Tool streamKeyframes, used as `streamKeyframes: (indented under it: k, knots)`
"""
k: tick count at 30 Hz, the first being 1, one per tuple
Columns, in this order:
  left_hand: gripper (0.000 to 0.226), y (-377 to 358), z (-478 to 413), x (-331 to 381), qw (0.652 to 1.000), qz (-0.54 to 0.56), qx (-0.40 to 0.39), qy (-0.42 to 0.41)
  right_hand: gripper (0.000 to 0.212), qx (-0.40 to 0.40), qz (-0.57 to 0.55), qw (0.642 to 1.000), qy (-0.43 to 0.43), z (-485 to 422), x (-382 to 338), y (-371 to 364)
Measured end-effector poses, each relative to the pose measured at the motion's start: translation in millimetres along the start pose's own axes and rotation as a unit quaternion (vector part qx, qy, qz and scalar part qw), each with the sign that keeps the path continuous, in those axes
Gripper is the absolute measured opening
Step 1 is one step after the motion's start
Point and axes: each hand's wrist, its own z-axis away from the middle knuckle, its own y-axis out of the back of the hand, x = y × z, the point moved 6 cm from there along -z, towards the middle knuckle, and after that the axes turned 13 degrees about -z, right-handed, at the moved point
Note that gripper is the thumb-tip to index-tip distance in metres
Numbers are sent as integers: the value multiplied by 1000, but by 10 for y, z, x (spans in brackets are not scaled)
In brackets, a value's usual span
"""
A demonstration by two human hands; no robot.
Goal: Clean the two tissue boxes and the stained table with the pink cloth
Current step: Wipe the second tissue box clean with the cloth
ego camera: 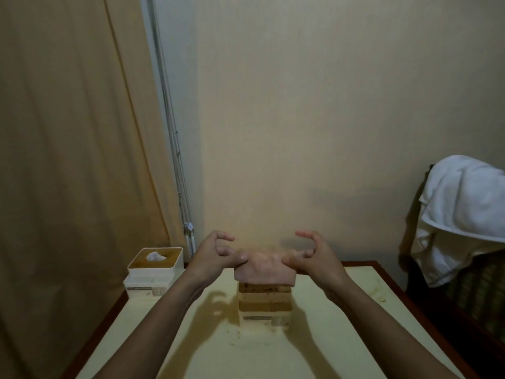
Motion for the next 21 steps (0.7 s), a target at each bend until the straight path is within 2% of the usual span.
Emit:
streamKeyframes:
  k: [4,7,9,12,16,21]
  knots:
    - [52,9,0,62,997,-45,-33,-62,41,-39,32,996,71,45,-138,-57]
    - [31,43,41,118,988,-126,-30,-86,32,-83,120,985,89,54,-188,-86]
    - [18,54,51,128,984,-140,-32,-102,30,-93,156,979,92,47,-181,-89]
    - [7,45,30,109,979,-165,-33,-117,28,-98,174,976,83,28,-143,-117]
    - [9,27,10,50,970,-209,-14,-120,19,-143,214,966,22,-33,-12,-136]
    - [12,-18,30,-97,982,-155,-65,-86,17,-176,237,955,11,5,60,-187]
